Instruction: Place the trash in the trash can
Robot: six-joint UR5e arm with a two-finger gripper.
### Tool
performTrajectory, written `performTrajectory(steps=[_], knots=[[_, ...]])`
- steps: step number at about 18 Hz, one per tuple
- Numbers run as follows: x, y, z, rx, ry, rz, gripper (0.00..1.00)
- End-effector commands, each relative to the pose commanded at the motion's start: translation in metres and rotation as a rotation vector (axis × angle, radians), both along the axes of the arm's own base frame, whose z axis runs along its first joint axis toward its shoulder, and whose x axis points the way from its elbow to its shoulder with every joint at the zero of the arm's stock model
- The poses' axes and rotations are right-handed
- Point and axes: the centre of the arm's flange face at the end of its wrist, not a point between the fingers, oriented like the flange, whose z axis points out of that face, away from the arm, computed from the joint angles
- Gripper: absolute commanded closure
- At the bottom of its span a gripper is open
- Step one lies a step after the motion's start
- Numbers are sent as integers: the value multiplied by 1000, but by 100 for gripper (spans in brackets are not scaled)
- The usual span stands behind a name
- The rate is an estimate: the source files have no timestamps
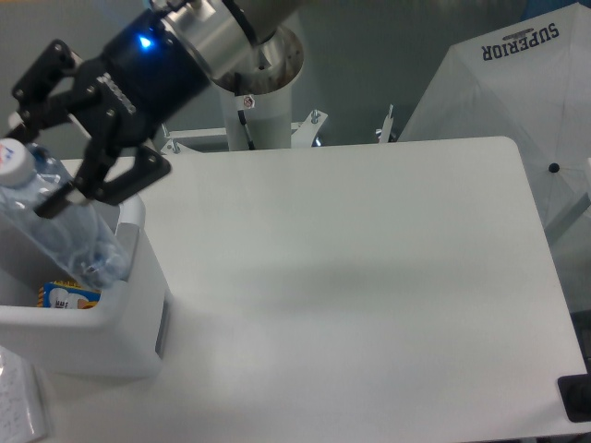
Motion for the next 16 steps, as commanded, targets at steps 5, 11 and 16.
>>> performTrajectory(steps=[5, 11, 16], knots=[[16, 16, -31, -15, -6, -44, 51], [29, 25, -61, -47, -15, -77, 38], [28, 23, -69, -52, -14, -78, 0]])
